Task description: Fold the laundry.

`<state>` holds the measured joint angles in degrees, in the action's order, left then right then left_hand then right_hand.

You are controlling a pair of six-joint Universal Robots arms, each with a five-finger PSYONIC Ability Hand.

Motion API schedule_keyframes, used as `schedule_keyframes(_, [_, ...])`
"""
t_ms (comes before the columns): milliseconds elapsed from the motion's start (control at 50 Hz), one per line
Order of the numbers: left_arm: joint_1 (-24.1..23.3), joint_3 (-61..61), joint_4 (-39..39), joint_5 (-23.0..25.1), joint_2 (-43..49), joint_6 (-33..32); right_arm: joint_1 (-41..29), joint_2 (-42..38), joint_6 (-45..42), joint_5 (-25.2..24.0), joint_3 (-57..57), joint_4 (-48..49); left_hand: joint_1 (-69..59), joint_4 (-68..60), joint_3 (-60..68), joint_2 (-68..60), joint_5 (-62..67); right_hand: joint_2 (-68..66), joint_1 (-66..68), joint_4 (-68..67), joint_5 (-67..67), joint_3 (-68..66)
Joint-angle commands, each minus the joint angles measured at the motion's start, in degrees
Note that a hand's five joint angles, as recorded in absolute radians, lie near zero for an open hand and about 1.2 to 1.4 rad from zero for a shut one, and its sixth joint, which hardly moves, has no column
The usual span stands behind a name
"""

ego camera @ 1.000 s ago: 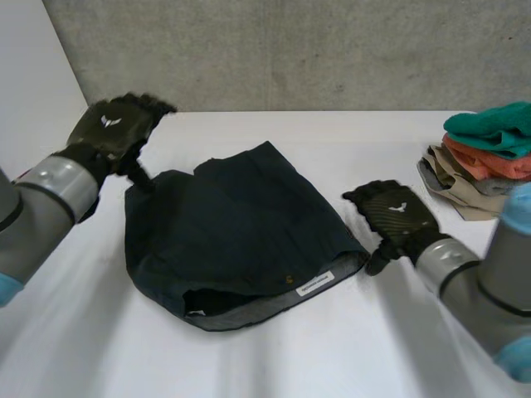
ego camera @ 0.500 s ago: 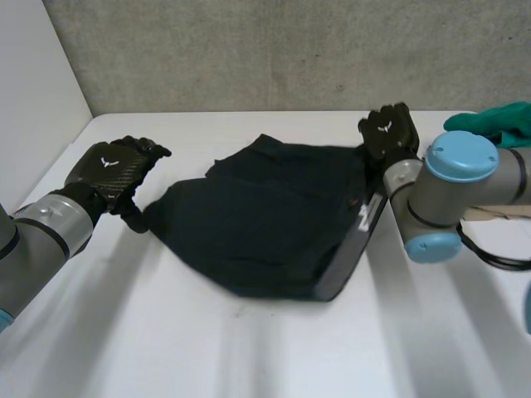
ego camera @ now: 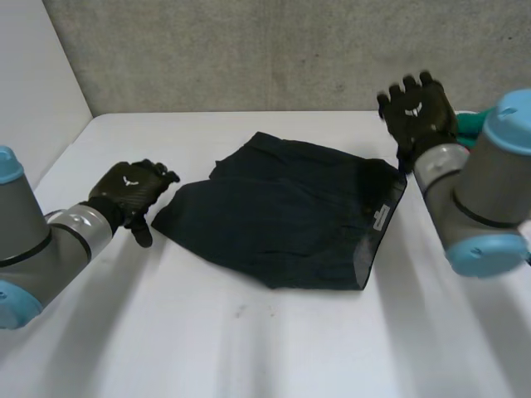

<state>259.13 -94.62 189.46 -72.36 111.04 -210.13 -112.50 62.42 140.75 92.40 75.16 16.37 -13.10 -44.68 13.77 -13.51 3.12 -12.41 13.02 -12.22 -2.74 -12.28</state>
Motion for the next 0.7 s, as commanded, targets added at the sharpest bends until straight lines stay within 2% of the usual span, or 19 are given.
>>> schedule_keyframes(20, [-0.03,3.03,0.11,2.66,6.47,-10.38,-2.37,8.33,8.73,-0.02,7.10,-24.09,-10.56,21.02,9.88,-10.15,10.54,2.41,-3.02,2.22,2.74,2.28])
schedule_keyframes(60, [-0.38,4.70,0.03,4.06,8.57,-10.92,-3.25,10.70,15.49,-0.81,9.38,-27.27,-13.25,18.34,12.57,-12.84,13.23,2.41,-3.02,2.22,2.74,2.28])
schedule_keyframes(120, [-0.64,6.55,0.12,5.21,10.95,-10.83,-4.39,13.59,23.04,-2.39,13.15,-26.93,-15.45,16.14,14.77,-15.03,15.43,2.41,-3.02,2.22,2.74,2.28])
schedule_keyframes(160, [-0.91,8.57,0.03,5.83,13.41,-10.83,-5.70,14.74,25.00,-3.27,15.18,-25.79,-17.30,14.29,16.62,-16.89,17.28,2.41,-3.02,2.22,2.74,2.28])
schedule_keyframes(320, [-2.93,14.37,0.12,5.92,19.74,-11.18,-12.47,12.91,25.19,-3.01,21.61,-16.65,-26.20,5.38,25.53,-25.79,26.18,-0.36,-0.25,-0.55,-0.03,-0.49])
schedule_keyframes(460, [-3.89,16.83,0.73,5.74,22.82,-11.53,-15.91,5.88,24.49,1.46,21.17,-10.67,-35.45,-3.86,34.77,-35.04,35.43,-8.26,7.65,-8.44,-7.92,-8.38])
schedule_keyframes(500, [-4.16,17.27,0.91,5.65,23.43,-11.62,-16.08,4.74,23.78,2.61,20.82,-9.61,-39.99,-8.40,39.31,-39.58,39.97,-15.13,14.52,-15.31,-14.80,-15.25])
schedule_keyframes(520, [-4.33,17.54,0.99,5.48,23.70,-11.62,-16.17,4.03,22.56,4.01,20.64,-8.04,-44.51,-12.92,43.83,-44.10,44.49,-29.99,29.38,-30.18,-29.66,-30.12])
schedule_keyframes(560, [-4.42,17.63,1.26,5.22,23.79,-11.62,-16.17,3.94,21.41,4.54,20.55,-6.36,-51.91,-20.33,51.23,-51.50,51.89,-47.03,46.42,-47.22,-46.70,-47.16])
schedule_keyframes(580, [-4.51,17.71,1.35,5.21,23.79,-11.62,-16.17,4.20,20.19,4.81,20.55,-4.44,-56.95,-25.36,56.27,-56.54,56.93,-67.38,66.78,-67.57,-67.05,-67.51])
schedule_keyframes(600, [-4.60,17.72,1.43,5.04,23.44,-11.62,-16.17,4.29,19.31,4.81,20.55,-3.29,-66.80,-35.22,66.13,-66.39,66.78,-67.59,66.98,-67.78,-67.26,-67.72])
schedule_keyframes(700, [-6.00,17.01,1.52,2.15,21.77,-11.45,-16.35,7.27,14.30,5.07,20.29,-1.52,-66.90,-35.32,66.23,-66.49,66.88,-67.59,66.98,-67.78,-67.26,-67.72])
